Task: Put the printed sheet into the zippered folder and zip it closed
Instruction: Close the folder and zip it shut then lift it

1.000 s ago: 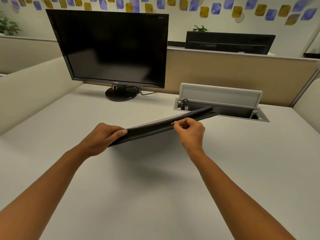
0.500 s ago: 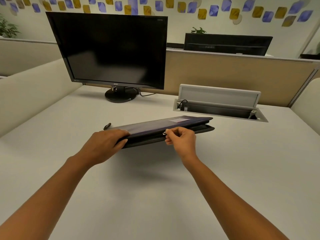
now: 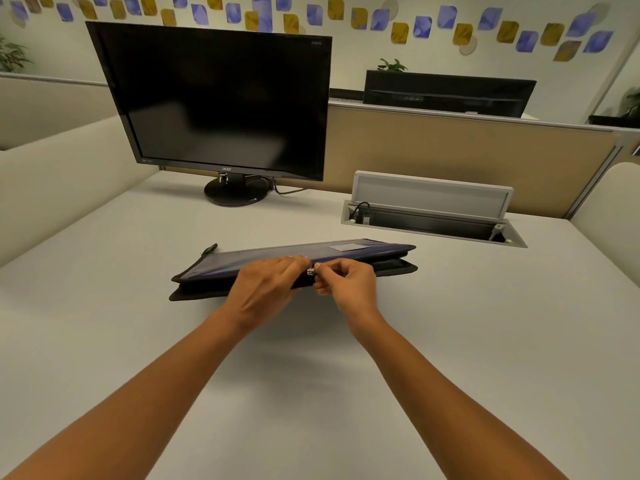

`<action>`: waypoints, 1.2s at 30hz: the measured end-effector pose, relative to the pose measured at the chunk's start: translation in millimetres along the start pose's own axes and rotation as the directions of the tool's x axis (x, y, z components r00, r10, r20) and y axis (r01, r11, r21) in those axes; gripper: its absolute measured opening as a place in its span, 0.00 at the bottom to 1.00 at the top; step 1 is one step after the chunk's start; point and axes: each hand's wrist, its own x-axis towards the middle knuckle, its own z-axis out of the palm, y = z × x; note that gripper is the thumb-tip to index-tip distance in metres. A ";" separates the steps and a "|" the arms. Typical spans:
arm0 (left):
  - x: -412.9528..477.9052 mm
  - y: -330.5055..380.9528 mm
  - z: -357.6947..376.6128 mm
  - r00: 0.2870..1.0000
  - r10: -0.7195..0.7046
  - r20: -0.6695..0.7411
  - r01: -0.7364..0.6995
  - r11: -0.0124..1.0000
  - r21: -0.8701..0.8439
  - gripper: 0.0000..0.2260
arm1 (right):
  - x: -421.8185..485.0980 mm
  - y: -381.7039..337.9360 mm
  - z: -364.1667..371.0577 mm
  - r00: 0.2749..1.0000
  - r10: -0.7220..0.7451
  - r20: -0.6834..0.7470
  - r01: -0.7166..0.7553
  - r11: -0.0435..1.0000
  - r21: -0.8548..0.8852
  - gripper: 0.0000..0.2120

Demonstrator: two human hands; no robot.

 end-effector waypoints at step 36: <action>-37.1 -48.0 5.2 0.969 -0.036 -0.243 0.021 0.998 -0.063 0.24 | 22.3 18.9 -66.2 0.902 -0.259 -0.345 0.115 0.915 -0.388 0.06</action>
